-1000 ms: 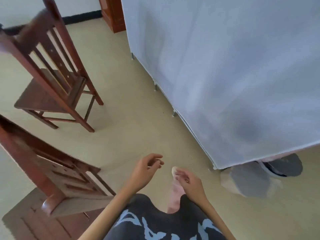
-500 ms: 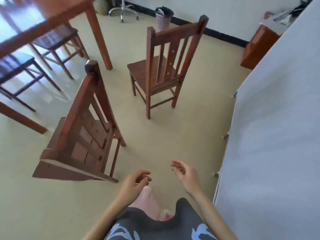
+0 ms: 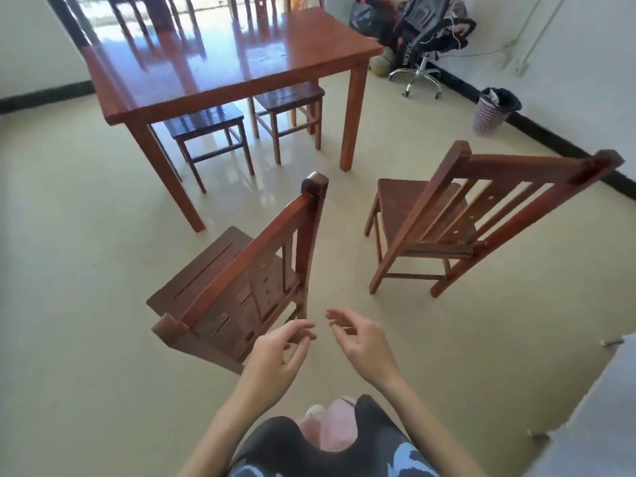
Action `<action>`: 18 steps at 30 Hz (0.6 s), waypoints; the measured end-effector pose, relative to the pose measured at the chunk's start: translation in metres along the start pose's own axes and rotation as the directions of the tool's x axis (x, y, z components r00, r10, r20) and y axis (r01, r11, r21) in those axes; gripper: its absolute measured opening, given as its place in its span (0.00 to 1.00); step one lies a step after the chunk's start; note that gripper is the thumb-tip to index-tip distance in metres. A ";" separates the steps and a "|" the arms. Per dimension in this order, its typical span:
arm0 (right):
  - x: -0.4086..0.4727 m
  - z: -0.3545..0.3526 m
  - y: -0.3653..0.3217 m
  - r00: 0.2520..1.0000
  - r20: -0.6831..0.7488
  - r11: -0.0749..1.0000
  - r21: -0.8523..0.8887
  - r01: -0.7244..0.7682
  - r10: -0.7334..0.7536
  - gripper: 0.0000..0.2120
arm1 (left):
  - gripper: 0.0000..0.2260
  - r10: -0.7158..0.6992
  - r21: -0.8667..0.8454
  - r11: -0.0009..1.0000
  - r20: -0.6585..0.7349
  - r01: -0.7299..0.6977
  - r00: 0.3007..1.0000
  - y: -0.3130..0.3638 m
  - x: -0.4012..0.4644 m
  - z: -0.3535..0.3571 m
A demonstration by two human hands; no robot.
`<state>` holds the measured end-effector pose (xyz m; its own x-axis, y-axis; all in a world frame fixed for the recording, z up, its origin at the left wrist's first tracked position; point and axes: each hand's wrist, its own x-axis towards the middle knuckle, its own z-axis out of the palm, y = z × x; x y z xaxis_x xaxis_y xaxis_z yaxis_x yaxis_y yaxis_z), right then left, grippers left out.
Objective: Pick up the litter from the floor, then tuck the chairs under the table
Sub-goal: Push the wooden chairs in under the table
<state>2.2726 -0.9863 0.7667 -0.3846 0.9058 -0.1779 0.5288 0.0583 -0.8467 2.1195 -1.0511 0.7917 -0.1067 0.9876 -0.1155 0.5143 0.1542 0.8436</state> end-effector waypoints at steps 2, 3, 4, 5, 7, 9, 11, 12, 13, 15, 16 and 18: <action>0.029 -0.008 -0.019 0.989 0.038 0.986 -0.083 0.146 -0.143 0.15 | 0.12 0.030 0.060 0.998 -0.102 -0.023 0.994 0.007 0.008 -0.013; 0.044 -0.011 -0.029 0.972 0.046 0.963 -0.131 0.234 -0.230 0.15 | 0.12 0.047 0.110 0.994 -0.163 -0.029 0.986 0.009 0.013 -0.020; 0.060 -0.015 -0.038 0.945 0.053 0.926 -0.189 0.325 -0.321 0.16 | 0.13 0.068 0.156 0.987 -0.227 -0.033 0.972 0.011 0.017 -0.026; 0.074 -0.017 -0.048 0.909 0.066 0.878 -0.239 0.415 -0.411 0.17 | 0.13 0.088 0.182 0.983 -0.301 -0.034 0.950 0.013 0.021 -0.033; 0.104 -0.015 -0.068 0.807 0.099 0.756 -0.300 0.582 -0.583 0.16 | 0.12 0.110 0.183 0.983 -0.470 -0.026 0.876 0.018 0.030 -0.048; 0.129 -0.014 -0.081 0.705 0.123 0.634 -0.352 0.689 -0.698 0.17 | 0.13 0.150 0.225 0.974 -0.561 -0.025 0.814 0.018 0.041 -0.057; 0.153 -0.012 -0.090 0.634 0.309 0.514 -0.390 0.764 -0.709 0.21 | 0.14 0.135 0.317 0.945 -0.609 0.083 0.781 0.013 0.053 -0.063; 0.165 -0.012 -0.091 0.610 0.427 0.457 -0.411 0.789 -0.667 0.24 | 0.15 0.092 0.356 0.920 -0.602 0.163 0.793 0.011 0.060 -0.063; 0.177 -0.012 -0.091 0.587 0.532 0.407 -0.425 0.808 -0.610 0.26 | 0.17 0.022 0.379 0.892 -0.583 0.248 0.812 0.007 0.066 -0.062; 0.196 -0.010 -0.089 0.549 0.667 0.327 -0.441 0.836 -0.504 0.28 | 0.20 -0.138 0.397 0.825 -0.549 0.402 0.825 -0.002 0.077 -0.057; 0.205 -0.008 -0.088 0.540 0.692 0.299 -0.450 0.841 -0.479 0.27 | 0.20 -0.185 0.449 0.767 -0.528 0.458 0.829 -0.005 0.082 -0.054; 0.217 -0.006 -0.089 0.541 0.708 0.267 -0.471 0.841 -0.454 0.19 | 0.20 -0.226 0.560 0.637 -0.521 0.530 0.823 -0.013 0.091 -0.047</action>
<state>2.1466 -0.7925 0.8067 -0.9838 0.1666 -0.0664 0.1744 0.9748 -0.1389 2.0633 -0.9649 0.7946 -0.6479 0.7616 -0.0126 0.7473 0.6388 0.1829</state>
